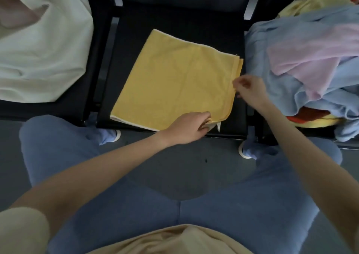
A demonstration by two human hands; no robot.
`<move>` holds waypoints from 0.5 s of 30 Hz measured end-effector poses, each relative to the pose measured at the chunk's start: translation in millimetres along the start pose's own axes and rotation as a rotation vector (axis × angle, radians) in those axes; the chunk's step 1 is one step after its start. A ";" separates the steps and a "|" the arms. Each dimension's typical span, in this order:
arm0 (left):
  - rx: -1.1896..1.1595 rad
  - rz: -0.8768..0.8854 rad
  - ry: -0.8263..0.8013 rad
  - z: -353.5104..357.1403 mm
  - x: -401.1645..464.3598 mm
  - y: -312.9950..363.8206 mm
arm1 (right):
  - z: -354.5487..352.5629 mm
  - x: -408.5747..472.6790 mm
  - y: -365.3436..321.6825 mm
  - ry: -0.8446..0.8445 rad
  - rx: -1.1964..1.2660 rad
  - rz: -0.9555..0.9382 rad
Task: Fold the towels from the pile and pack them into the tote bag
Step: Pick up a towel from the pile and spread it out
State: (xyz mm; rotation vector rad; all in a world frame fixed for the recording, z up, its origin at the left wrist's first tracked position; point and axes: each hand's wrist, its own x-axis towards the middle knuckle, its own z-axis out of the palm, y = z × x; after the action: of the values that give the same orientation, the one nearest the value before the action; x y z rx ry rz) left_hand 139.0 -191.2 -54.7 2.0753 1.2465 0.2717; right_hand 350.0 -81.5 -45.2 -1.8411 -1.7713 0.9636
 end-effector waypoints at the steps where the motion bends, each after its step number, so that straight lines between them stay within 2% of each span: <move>1: 0.005 -0.002 -0.006 -1.7 0.7 0.4 | 3.9 20.2 2.6 0.087 -0.013 0.046; 4: -0.013 -0.024 -0.019 -6.2 2.5 1.5 | 13.3 65.8 1.8 0.220 -0.076 0.180; 7: -0.037 -0.067 -0.061 -7.3 4.5 1.5 | 18.2 91.6 0.3 0.217 -0.051 0.306; 11: -0.066 -0.089 -0.109 -7.2 6.5 2.0 | 23.7 102.4 3.7 0.176 -0.006 0.346; 15: -0.108 -0.133 -0.155 -8.9 7.3 3.3 | 19.9 102.1 6.8 0.212 0.037 0.370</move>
State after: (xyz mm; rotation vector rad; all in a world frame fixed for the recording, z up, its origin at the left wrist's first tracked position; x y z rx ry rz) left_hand 140.6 -182.0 -47.1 1.8749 1.2417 0.1122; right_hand 335.9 14.4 -83.5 -2.2028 -1.3072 0.8797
